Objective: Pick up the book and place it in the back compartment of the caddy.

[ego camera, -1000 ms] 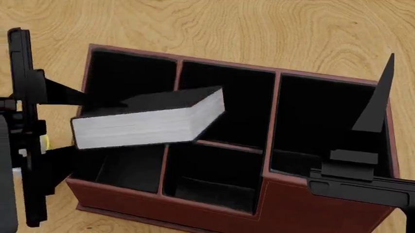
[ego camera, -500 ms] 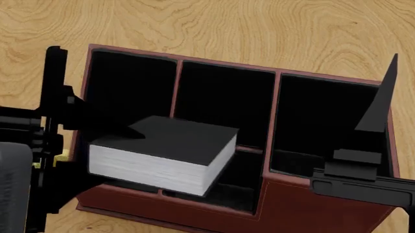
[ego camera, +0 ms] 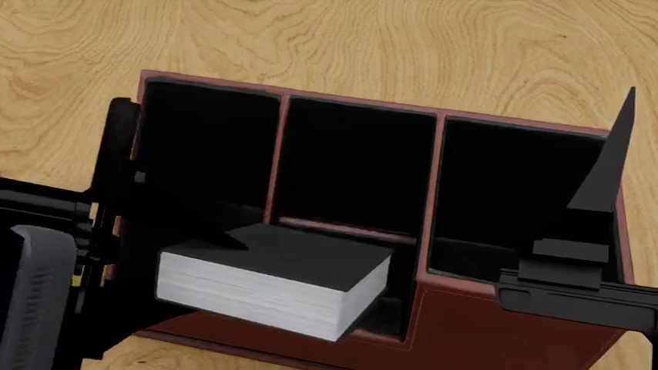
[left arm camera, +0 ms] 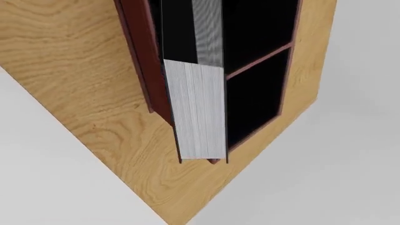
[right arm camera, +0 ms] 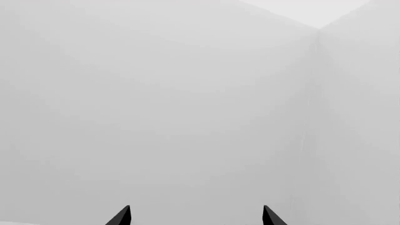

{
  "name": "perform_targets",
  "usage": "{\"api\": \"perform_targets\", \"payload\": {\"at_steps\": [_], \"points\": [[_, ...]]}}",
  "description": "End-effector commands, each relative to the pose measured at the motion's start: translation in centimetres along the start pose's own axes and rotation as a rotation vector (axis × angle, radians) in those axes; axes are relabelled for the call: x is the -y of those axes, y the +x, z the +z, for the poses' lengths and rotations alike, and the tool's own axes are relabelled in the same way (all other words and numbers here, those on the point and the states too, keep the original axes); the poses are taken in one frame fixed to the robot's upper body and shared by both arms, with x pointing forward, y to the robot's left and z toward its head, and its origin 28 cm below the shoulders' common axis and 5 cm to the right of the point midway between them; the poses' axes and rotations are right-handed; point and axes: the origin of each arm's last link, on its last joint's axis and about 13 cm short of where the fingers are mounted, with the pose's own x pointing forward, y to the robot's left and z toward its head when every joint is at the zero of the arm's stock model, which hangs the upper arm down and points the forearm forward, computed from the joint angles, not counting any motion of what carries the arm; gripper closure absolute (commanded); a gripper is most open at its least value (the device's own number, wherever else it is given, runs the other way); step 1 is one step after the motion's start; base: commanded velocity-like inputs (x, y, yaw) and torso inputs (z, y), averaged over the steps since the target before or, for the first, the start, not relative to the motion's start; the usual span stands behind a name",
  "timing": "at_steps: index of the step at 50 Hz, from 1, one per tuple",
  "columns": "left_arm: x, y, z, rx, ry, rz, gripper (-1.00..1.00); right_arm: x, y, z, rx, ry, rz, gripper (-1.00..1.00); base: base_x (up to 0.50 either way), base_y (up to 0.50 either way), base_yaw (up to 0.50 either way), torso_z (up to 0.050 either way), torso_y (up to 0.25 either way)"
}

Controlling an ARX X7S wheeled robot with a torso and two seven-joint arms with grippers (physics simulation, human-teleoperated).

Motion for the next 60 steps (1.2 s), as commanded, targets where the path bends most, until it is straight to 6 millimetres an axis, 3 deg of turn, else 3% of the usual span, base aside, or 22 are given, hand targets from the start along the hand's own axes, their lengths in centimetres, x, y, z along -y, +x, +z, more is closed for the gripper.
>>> {"api": "perform_targets", "payload": {"at_steps": [1,31,60], "points": [[0.0,0.7,0.0,0.037,-0.066,-0.008,1.0,0.1,-0.1,-0.1,-0.002,0.001,-0.002,-1.0,0.0,0.0,0.0,0.0,0.0],[-1.0,2.8,-2.5,0.026,-0.094,-0.047,1.0,0.1,-0.2,-0.4,-0.006,0.006,-0.004,-1.0,0.0,0.0,0.0,0.0,0.001],[-2.1,4.4,-3.8,0.037,-0.251,-0.095,1.0,0.3,-0.1,-0.5,-0.011,0.001,-0.012,-1.0,0.0,0.0,0.0,0.0,0.001]]}}
